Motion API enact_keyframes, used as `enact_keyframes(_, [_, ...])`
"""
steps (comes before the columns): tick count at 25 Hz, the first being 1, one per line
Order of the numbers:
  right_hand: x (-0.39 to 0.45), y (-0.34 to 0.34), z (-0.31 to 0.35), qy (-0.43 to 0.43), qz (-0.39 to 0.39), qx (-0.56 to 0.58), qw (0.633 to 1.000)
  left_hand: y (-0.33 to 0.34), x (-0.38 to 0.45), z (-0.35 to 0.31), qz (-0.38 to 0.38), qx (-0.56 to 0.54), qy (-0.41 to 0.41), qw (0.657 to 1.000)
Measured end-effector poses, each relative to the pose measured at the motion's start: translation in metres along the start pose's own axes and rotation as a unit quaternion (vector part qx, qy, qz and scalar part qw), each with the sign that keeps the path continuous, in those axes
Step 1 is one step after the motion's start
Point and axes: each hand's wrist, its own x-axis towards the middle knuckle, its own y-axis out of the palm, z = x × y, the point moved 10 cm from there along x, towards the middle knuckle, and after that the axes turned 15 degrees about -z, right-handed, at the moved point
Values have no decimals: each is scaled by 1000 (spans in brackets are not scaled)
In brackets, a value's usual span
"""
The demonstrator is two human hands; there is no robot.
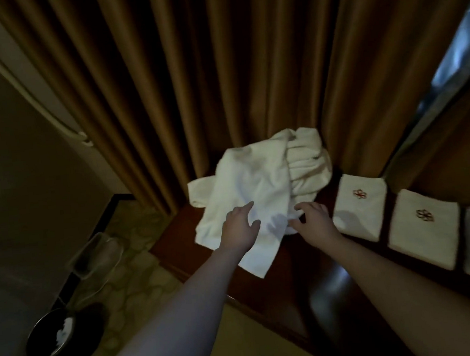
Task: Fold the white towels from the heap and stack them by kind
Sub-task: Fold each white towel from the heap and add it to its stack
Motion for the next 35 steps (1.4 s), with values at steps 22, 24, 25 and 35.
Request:
enact_keyframes(22, [240,133,132,-91,123,100,983,3,198,90,-35,-52,-156,986])
enact_keyframes(24, [253,150,138,-129,155,84,976,16,214,91,-28,-45,-157,986])
enact_keyframes(25, [256,159,139,-142,175,73,971,21,219,93,-27,-36,-162,986])
enact_keyframes(35, [268,158,142,-256,163,-40,952,28,234,104,-47,-37,-154,986])
